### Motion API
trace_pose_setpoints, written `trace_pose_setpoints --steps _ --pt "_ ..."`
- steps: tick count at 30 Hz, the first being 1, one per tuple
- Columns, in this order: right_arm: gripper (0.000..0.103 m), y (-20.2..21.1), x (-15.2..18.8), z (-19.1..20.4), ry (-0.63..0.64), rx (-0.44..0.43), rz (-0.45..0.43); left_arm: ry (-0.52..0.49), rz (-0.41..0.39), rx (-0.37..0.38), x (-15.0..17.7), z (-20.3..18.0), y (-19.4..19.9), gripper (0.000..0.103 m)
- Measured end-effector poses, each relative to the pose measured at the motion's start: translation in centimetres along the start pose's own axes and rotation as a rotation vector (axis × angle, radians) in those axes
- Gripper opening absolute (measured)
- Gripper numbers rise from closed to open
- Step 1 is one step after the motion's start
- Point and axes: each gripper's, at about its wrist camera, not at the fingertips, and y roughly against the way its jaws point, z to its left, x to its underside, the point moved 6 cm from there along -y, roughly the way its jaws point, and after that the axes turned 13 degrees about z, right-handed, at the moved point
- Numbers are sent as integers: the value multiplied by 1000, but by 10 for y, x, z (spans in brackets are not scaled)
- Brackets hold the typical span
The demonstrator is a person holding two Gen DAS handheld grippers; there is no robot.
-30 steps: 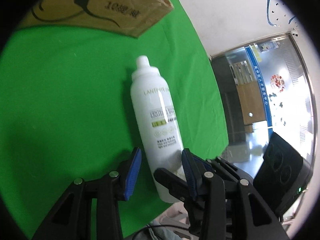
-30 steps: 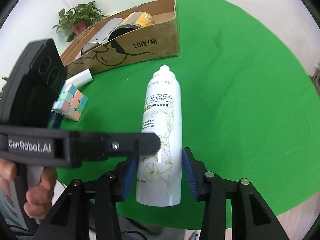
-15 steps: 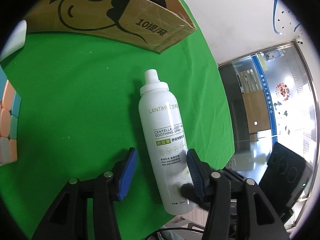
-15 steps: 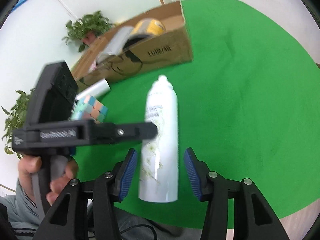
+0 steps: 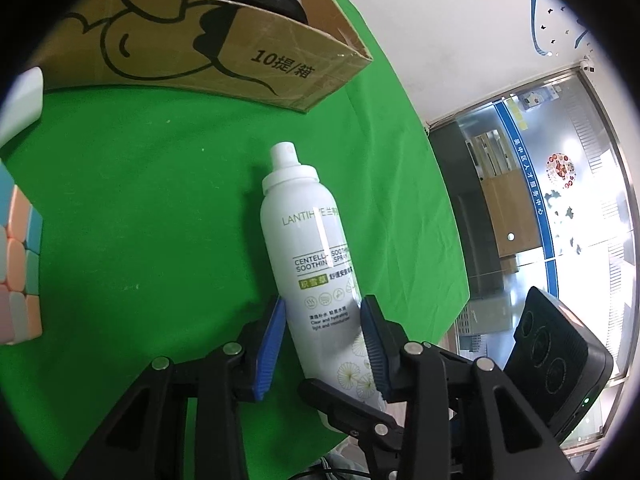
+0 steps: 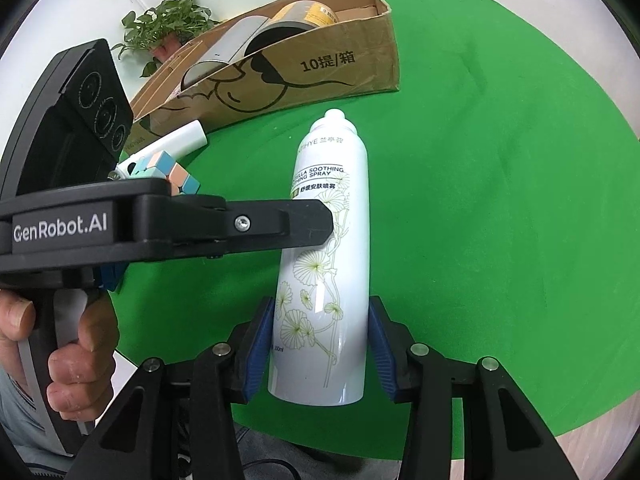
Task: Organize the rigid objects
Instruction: 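Lift the spray bottle upright with both grippers and carry it over the box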
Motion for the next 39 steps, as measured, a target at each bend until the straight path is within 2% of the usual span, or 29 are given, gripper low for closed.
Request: trace_pose_setpoints --steps 2,3,4,6,7,8,9,11,13,15,17,18,19,20,22,26,28,31,32,33,34,35,39 --pt "43 3 -1 2 11 7 -14 -15 -23 -5 0 0 10 36" --pt "43 5 -1 4 17 13 -25 -22 -33 -7 0 -1 13 30" --pt "43 9 -2 4 20 19 -36 -35 -46 -6 -1 -5 17 1" --pt "43 15 -9 4 12 43 -74 -75 -44 58 -2 -16 25 1" --pt "42 19 -12 5 16 6 -87 -103 -45 59 -1 -24 27 1" --pt "42 24 -15 9 21 -20 -104 -143 -59 30 -2 -33 29 1" --pt "42 26 -17 13 36 -12 -110 -147 -53 28 -3 -35 27 1" --pt "42 21 -20 22 75 8 -90 -97 -30 58 -7 -29 21 1" --pt "42 12 -19 23 77 2 -57 -52 -38 28 -9 -18 23 1" --pt "42 8 -15 20 70 -3 -47 -11 -59 35 -9 -6 29 4" --pt "42 8 -12 18 59 -8 -50 3 -84 20 -7 0 37 20" --pt "42 8 -11 16 53 -8 -50 13 -93 -3 -7 2 39 52" --pt "42 7 -11 15 49 -9 -49 46 -119 -30 -5 7 42 78" --pt "42 6 -11 16 46 -11 -48 73 -149 -32 -5 11 46 81" --pt "42 4 -11 17 45 -9 -40 81 -142 -51 -6 13 43 81" --pt "42 -2 -10 19 28 -51 -20 110 -28 -4 -8 18 18 81" --pt "42 -6 -8 20 18 -85 -7 119 9 -7 -7 20 7 79" --pt "42 -12 -5 23 -9 -185 26 74 -10 -68 -9 15 6 78" --pt "42 -12 -4 24 -12 -195 28 71 -12 -76 -7 14 6 76" --pt "42 -12 -4 25 -10 -190 27 60 -14 -95 -7 16 7 71" --pt "43 -12 -4 25 -10 -190 27 45 -16 -125 -7 16 9 57" --pt "43 -11 -5 25 -15 -192 27 37 -18 -158 -7 16 9 49" --pt "43 -9 -3 26 -13 -185 24 37 -20 -152 -10 17 11 48"
